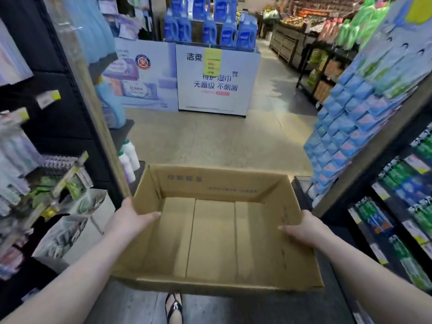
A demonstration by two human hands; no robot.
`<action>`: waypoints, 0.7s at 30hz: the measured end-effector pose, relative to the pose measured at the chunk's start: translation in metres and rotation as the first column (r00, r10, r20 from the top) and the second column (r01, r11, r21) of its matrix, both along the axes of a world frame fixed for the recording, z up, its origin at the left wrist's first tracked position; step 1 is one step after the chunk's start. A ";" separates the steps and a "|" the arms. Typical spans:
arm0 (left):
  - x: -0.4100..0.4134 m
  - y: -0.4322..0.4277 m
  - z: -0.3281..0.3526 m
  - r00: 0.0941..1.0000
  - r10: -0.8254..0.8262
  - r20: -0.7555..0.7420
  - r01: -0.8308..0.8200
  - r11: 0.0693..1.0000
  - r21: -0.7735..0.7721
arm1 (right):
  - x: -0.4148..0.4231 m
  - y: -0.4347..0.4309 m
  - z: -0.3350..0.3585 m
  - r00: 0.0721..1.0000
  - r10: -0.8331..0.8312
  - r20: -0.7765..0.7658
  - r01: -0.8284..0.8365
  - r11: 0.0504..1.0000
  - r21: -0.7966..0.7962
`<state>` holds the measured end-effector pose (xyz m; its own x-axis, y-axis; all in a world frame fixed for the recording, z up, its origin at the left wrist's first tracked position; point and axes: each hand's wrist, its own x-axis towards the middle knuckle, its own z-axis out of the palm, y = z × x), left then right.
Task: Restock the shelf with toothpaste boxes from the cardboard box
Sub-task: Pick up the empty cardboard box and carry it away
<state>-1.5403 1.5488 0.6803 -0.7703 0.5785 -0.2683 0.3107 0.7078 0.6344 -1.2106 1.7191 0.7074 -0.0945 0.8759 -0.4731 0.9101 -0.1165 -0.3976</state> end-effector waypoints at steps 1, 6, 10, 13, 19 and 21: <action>-0.016 0.022 -0.002 1.000 -0.016 -0.002 0.016 1.000 0.001 | -0.014 0.019 -0.002 1.000 -0.015 -0.003 0.015 1.000 -0.008; -0.091 0.131 0.007 0.996 -0.093 -0.015 0.093 0.996 -0.016 | -0.080 0.107 0.000 0.997 -0.077 0.007 0.077 0.996 -0.047; -0.135 0.223 0.014 0.981 -0.191 -0.030 0.190 0.981 -0.038 | -0.111 0.170 0.003 0.988 -0.150 -0.036 0.147 0.985 -0.092; -0.152 0.293 0.015 0.970 -0.241 -0.036 0.239 0.970 -0.046 | -0.124 0.221 -0.001 0.975 -0.216 -0.058 0.209 0.972 -0.104; -0.175 0.444 0.004 0.954 -0.299 -0.001 0.299 0.954 -0.025 | -0.142 0.349 -0.020 0.948 -0.294 -0.122 0.280 0.953 -0.115; -0.180 0.493 0.002 0.953 -0.304 0.005 0.304 0.952 -0.023 | -0.149 0.397 -0.023 0.941 -0.309 -0.137 0.294 0.948 -0.118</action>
